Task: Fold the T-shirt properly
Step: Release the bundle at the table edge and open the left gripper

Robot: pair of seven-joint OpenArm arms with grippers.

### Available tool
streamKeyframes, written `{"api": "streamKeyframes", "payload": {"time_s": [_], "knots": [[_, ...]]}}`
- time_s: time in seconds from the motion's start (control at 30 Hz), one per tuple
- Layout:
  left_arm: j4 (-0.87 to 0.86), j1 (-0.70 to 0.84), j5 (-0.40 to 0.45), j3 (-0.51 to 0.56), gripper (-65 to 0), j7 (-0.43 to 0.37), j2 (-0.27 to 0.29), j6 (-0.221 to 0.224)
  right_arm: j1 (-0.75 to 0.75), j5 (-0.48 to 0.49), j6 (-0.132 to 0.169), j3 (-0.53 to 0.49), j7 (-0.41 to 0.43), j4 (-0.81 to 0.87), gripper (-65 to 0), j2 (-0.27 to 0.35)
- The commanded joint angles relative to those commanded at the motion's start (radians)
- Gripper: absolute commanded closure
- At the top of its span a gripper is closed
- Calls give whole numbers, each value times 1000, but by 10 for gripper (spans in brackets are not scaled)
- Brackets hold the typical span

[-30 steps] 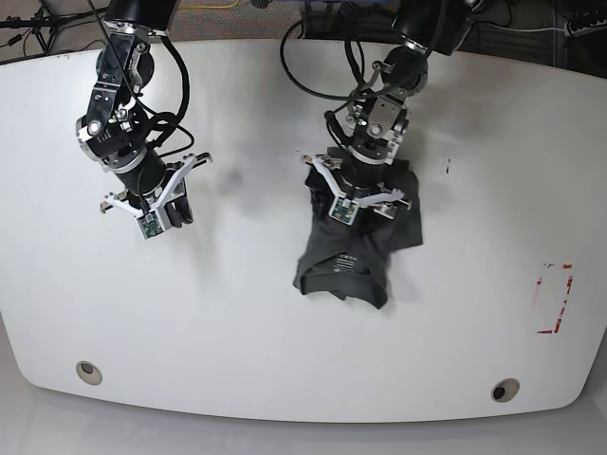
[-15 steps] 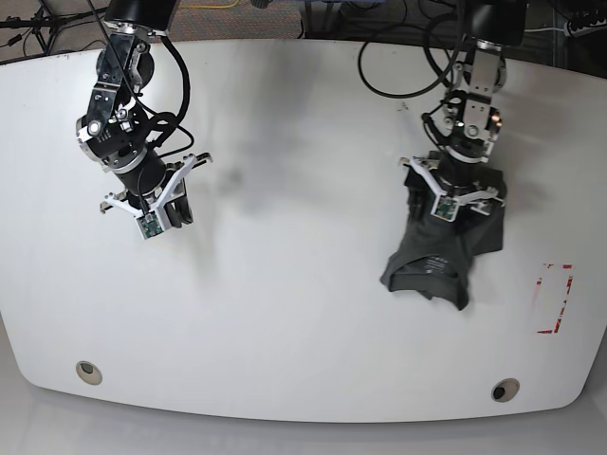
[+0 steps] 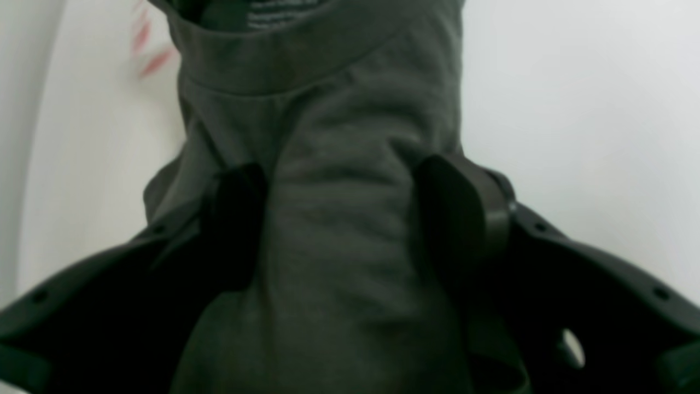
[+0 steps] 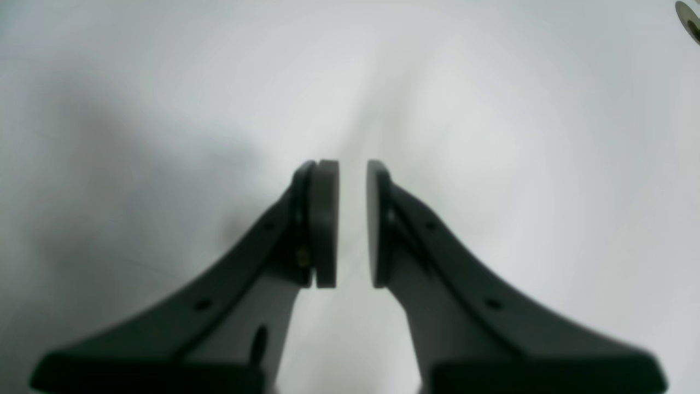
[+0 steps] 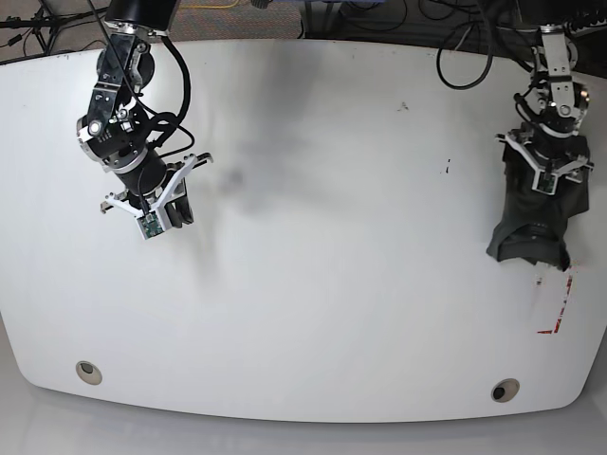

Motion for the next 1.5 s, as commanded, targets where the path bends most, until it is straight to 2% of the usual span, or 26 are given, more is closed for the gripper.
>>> {"api": "streamKeyframes", "payload": {"time_s": [0.1,0.3,0.5,0.67,0.77,0.83,0.97,1.07,1.23,1.33,1.43,1.5], "knots": [[-26,20,-2,-57,-435,0,-14,-21,0,0,2,0,0,0,-94,0],[-98,28,-8,-120,-433,-5,-87,-23,-8,21,2,0,0,0,-90,0],[-121,26,-94,-147,-433,-3,-163,-23,-35,71,2,2,3,0,-90,6],[-97,25,-130,-147,-433,0,-175,-23,-49,69,2,0,5,-2,-89,3],[-11,26,-132,-147,-433,5,-175,-23,-60,68,2,0,12,-5,-89,3],[77,26,-132,-146,-433,40,-166,-23,-64,68,2,0,41,-6,-89,6],[242,18,-132,-146,-433,161,-95,-23,-92,64,2,0,121,-6,-92,25],[345,14,-132,-144,-431,190,-61,-23,-97,66,2,0,152,-8,-92,49],[486,5,-130,-112,-429,189,29,-20,-97,64,2,5,164,-9,-87,60],[571,6,-129,-84,-429,187,100,-18,-112,63,2,6,212,-9,-87,74],[629,12,-126,-54,-428,147,195,-17,-167,52,-5,6,333,-9,-87,103],[631,26,-104,-41,-428,87,256,-17,-192,28,-8,6,397,-17,-87,101]]}}
